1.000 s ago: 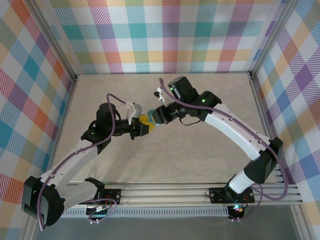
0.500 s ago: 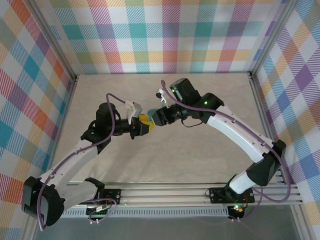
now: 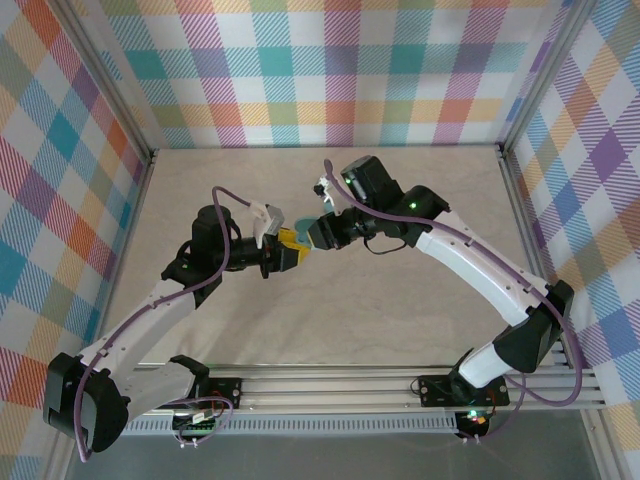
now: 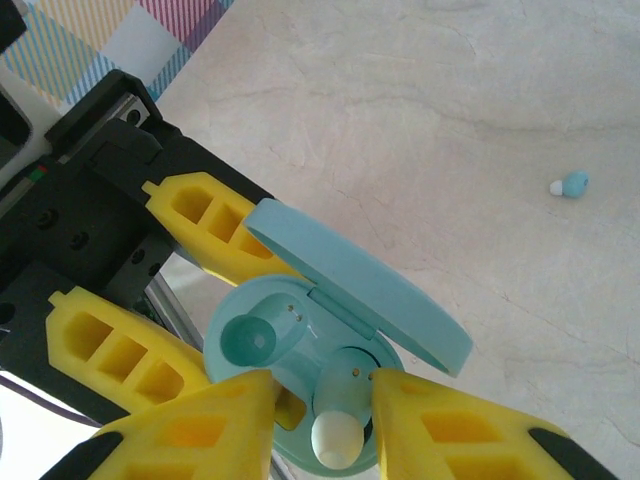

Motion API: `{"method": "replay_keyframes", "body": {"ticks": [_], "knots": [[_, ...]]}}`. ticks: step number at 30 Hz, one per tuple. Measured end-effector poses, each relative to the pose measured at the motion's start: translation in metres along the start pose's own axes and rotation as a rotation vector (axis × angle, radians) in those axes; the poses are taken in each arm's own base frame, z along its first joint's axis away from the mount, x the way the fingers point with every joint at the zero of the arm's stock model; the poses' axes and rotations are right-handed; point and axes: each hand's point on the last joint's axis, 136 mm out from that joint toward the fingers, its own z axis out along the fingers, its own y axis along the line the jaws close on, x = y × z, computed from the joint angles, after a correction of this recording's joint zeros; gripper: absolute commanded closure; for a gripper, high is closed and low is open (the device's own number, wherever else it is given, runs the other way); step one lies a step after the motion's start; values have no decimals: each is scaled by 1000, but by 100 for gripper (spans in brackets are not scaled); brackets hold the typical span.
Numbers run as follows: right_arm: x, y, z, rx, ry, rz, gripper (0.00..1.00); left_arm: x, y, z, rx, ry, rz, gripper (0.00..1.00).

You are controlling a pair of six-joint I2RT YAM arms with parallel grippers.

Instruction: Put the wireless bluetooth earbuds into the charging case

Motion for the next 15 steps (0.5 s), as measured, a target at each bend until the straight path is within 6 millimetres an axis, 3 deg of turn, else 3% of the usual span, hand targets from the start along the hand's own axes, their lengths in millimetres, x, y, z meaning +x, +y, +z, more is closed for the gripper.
{"method": "replay_keyframes", "body": {"ticks": [6, 15], "knots": [[5, -2, 2, 3, 14, 15, 68, 0, 0, 0, 0, 0, 0, 100], [5, -4, 2, 10, 14, 18, 84, 0, 1, 0, -3, 1, 0, 100]]}}
